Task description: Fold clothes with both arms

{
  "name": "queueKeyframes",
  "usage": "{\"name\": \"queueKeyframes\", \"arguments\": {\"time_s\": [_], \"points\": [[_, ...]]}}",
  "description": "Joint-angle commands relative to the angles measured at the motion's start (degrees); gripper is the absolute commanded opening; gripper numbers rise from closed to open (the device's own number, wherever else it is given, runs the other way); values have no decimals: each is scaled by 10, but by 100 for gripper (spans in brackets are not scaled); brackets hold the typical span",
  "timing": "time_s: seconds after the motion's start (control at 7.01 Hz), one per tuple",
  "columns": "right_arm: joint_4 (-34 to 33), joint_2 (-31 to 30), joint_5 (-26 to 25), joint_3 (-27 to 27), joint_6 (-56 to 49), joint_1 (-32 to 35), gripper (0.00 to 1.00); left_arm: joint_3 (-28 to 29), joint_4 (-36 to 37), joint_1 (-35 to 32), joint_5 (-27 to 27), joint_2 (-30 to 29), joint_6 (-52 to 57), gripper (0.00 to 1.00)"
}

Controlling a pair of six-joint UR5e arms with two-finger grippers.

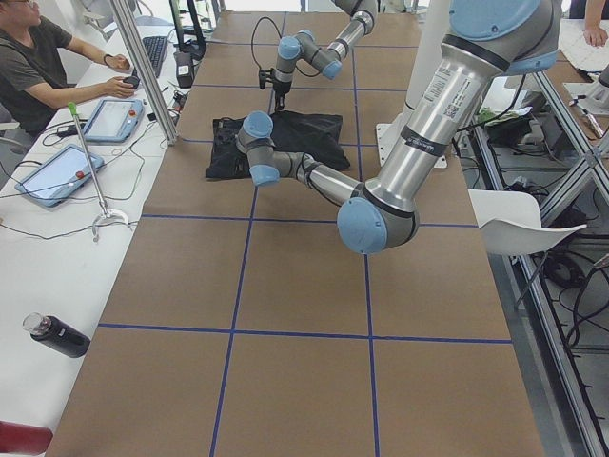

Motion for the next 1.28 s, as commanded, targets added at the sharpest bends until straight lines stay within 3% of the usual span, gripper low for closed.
{"name": "queueKeyframes", "arguments": {"time_s": [0.0,0.43,0.71,1.0,1.14], "points": [[1,4,0,5,3,1,100,-2,0,0,-1,0,0,100],[-1,-1,0,38,3,8,100,-22,-2,-7,-71,2,3,100],[-1,-2,-4,31,-6,13,100,-25,-41,-9,-72,7,3,100],[1,14,-21,13,-6,22,100,-26,-63,-11,-72,8,4,100],[26,54,-30,-47,-4,29,100,-26,-72,-12,-71,11,4,100]]}}
